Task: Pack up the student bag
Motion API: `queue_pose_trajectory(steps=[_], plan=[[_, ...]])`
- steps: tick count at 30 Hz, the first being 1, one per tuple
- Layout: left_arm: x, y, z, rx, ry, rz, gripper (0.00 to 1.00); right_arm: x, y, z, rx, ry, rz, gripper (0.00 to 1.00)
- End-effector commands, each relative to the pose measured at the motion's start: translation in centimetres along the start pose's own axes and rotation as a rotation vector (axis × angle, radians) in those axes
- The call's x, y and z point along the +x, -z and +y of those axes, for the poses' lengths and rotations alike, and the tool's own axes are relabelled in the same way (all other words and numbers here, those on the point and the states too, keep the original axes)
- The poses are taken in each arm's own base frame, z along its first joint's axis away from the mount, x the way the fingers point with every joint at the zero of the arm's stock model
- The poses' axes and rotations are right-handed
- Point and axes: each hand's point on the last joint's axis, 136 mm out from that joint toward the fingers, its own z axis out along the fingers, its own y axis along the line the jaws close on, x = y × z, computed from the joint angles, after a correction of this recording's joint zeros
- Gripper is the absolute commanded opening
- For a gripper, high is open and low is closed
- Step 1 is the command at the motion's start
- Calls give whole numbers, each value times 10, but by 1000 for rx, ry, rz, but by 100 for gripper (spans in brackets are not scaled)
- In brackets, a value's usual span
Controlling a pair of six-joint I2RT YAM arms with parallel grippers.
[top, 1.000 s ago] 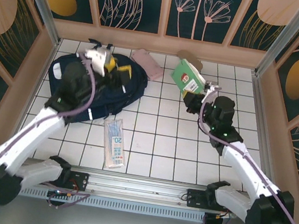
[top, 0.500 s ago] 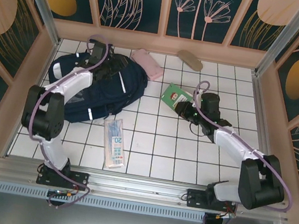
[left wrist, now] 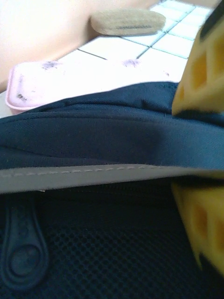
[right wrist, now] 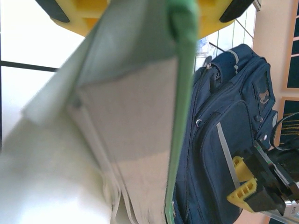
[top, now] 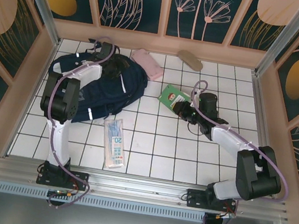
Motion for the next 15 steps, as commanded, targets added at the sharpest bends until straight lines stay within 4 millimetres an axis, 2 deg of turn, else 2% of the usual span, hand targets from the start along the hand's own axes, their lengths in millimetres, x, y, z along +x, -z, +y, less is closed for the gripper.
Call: queue_pose_trajectory(steps=[1, 2, 3, 7, 11, 13, 15], plan=[[-3, -5, -11, 37, -52, 14, 16, -14, 6, 11, -51, 14, -48, 0], [-6, 0, -16, 39, -90, 4, 5, -15, 7, 11, -43, 17, -54, 0], [-8, 5, -22, 44, -124, 0, 0, -17, 8, 10, -32, 20, -61, 0], [-18, 44, -49, 59, -289, -28, 0, -28, 13, 8, 28, 24, -89, 0], [-19, 101, -78, 103, -468, -65, 0, -37, 17, 19, 11, 39, -105, 0], [-16, 133, -92, 150, -541, -74, 0, -43, 18, 27, 4, 49, -99, 0], [-3, 162, -109, 241, -586, -53, 0, -49, 21, 36, -12, 62, -104, 0]])
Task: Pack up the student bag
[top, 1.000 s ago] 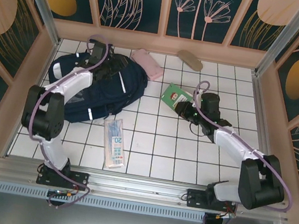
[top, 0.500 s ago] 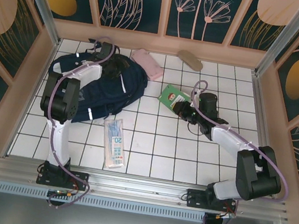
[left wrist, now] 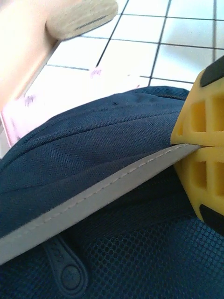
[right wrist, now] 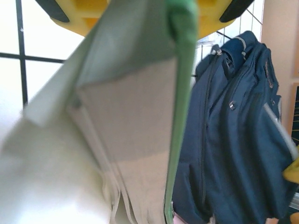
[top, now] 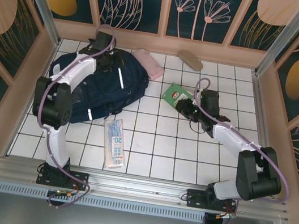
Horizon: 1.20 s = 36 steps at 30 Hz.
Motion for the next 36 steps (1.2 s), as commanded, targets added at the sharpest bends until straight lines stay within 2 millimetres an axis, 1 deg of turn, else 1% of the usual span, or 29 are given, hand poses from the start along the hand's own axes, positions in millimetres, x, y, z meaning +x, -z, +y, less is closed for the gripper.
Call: queue_pose_trajectory(steps=[1, 2, 4, 5, 7, 8, 10, 12, 13, 15, 17, 18, 20, 22, 25, 29, 30, 31, 32, 33, 34, 36], plan=[[-16, 89, -75, 251, -217, -86, 0, -34, 17, 39, -75, 71, -82, 0], [-16, 111, -84, 285, -240, -106, 0, -38, 20, 45, -84, 79, -87, 0], [-13, 136, -91, 302, -294, -129, 0, -42, 25, 60, -129, 101, -84, 0], [-12, 148, -93, 304, -323, -141, 0, -42, 27, 72, -171, 121, -70, 0], [-12, 168, -98, 314, -365, -174, 0, -33, 31, 98, -282, 161, -3, 0], [-12, 176, -100, 316, -379, -188, 0, -30, 34, 110, -335, 166, 25, 0], [-9, 185, -106, 355, -395, -184, 0, -21, 34, 125, -407, 161, 77, 0], [-3, 190, -113, 405, -400, -168, 0, -11, 32, 138, -453, 168, 130, 0], [0, 191, -117, 433, -405, -162, 0, -4, 26, 142, -464, 167, 161, 0], [3, 195, -123, 475, -409, -161, 0, 11, 14, 150, -500, 159, 254, 0], [5, 198, -127, 508, -408, -158, 0, 29, -2, 162, -543, 153, 362, 0], [6, 198, -129, 523, -406, -155, 0, 36, -12, 164, -544, 146, 396, 0], [7, 198, -132, 549, -395, -144, 0, 53, -33, 176, -557, 152, 465, 0], [8, 197, -134, 561, -387, -143, 0, 64, -57, 182, -551, 135, 519, 0], [6, 195, -132, 559, -372, -157, 0, 74, -95, 187, -553, 58, 560, 0], [7, 190, -128, 559, -345, -166, 0, 74, -137, 201, -548, 0, 538, 0], [7, 189, -127, 557, -341, -166, 0, 74, -144, 206, -545, -3, 532, 0], [6, 189, -127, 555, -336, -171, 0, 74, -153, 211, -540, -5, 529, 4], [6, 189, -127, 553, -333, -173, 0, 75, -161, 212, -527, -9, 527, 18], [3, 190, -126, 545, -328, -183, 0, 75, -168, 212, -504, -11, 521, 40], [2, 190, -126, 538, -323, -188, 0, 74, -175, 209, -474, -10, 514, 59], [-2, 190, -124, 528, -317, -201, 0, 68, -179, 202, -418, 3, 484, 79]])
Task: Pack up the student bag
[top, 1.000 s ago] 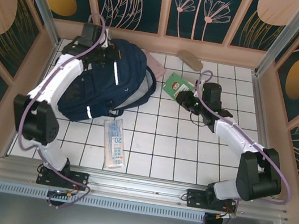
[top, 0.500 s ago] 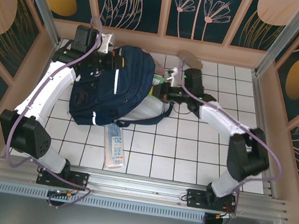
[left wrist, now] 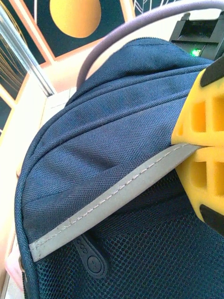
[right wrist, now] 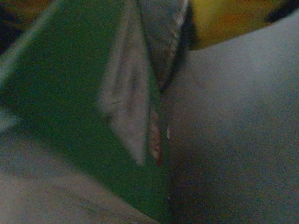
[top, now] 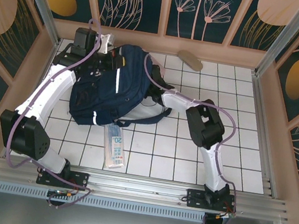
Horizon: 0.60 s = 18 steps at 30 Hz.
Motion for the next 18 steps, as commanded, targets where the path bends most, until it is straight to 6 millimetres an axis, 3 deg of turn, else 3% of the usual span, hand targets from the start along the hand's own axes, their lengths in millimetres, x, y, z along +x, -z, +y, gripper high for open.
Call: queue_pose_trajectory(steps=[1, 3, 7, 11, 14, 18], plan=[[-50, 38, -50, 107, -134, -218, 0, -16, 5, 13, 49, 39, -75, 91], [-53, 40, -48, 101, -128, -230, 0, -17, 15, 7, 75, 34, -103, 99], [-59, 42, -38, 74, -91, -251, 0, -17, 36, -1, 128, 26, -145, 99], [-68, 46, -25, 87, -18, -289, 0, -12, 66, 15, 119, 93, -192, 99], [-74, 47, -11, 97, 39, -324, 0, -12, 96, 13, 198, 155, -261, 99], [-83, 48, 24, 76, 143, -391, 0, -16, 137, 0, 267, 178, -350, 99]])
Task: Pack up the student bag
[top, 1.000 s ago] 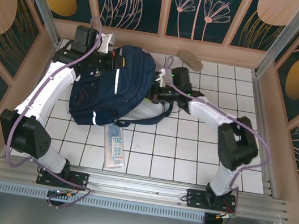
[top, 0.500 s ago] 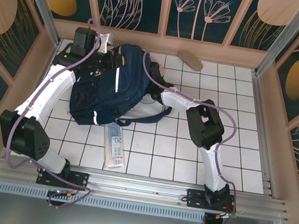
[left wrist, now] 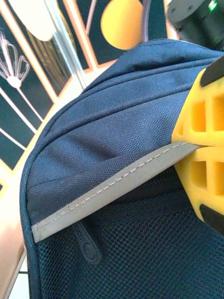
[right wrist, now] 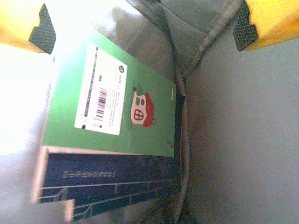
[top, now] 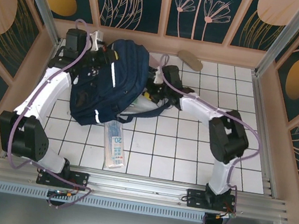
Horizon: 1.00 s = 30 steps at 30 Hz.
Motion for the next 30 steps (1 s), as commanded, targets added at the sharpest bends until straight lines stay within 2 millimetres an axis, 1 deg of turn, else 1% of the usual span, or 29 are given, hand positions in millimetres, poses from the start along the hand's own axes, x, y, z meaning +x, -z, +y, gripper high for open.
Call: queue_pose_trajectory(steps=[1, 2, 3, 5, 6, 8, 10, 11, 13, 14, 16, 19, 22, 23, 25, 28, 30], plan=[[-61, 29, -16, 77, -17, -252, 0, -22, 38, -10, 73, 78, -114, 99], [-62, 27, -10, 62, -11, -258, 0, -22, 42, -13, 90, 81, -123, 99], [-63, 24, -6, 55, -10, -259, 0, -35, 56, -26, 115, 68, -158, 99], [-60, 17, 3, 45, -3, -244, 0, -49, 70, -42, 178, 71, -202, 99], [-58, 13, 6, 46, 1, -235, 0, -58, 79, -53, 236, 70, -242, 99], [-54, 8, 16, 27, 8, -231, 0, -81, 98, -75, 326, 66, -334, 98], [-49, 6, 23, 17, 9, -227, 0, -109, 119, -100, 438, 62, -448, 97], [-46, 5, 25, 16, 10, -224, 0, -120, 124, -110, 479, 84, -477, 97], [-39, 5, 26, 32, 18, -223, 0, -148, 136, -133, 587, 136, -533, 96], [-37, 6, 27, 39, 20, -223, 0, -161, 139, -142, 621, 176, -547, 96], [-32, 8, 28, 52, 36, -232, 0, -187, 148, -169, 709, 190, -577, 97], [-22, 8, 30, 80, 66, -233, 0, -219, 153, -204, 715, 149, -556, 98], [-16, 9, 32, 90, 77, -230, 0, -247, 152, -232, 648, 124, -538, 99], [-15, 9, 32, 89, 76, -232, 0, -256, 150, -237, 617, 113, -527, 99], [-14, 10, 31, 92, 76, -231, 0, -274, 147, -256, 568, 78, -513, 99], [-13, 9, 28, 106, 78, -222, 0, -293, 139, -272, 473, 56, -501, 97], [-14, 8, 28, 106, 75, -220, 0, -300, 136, -280, 414, 33, -501, 97]])
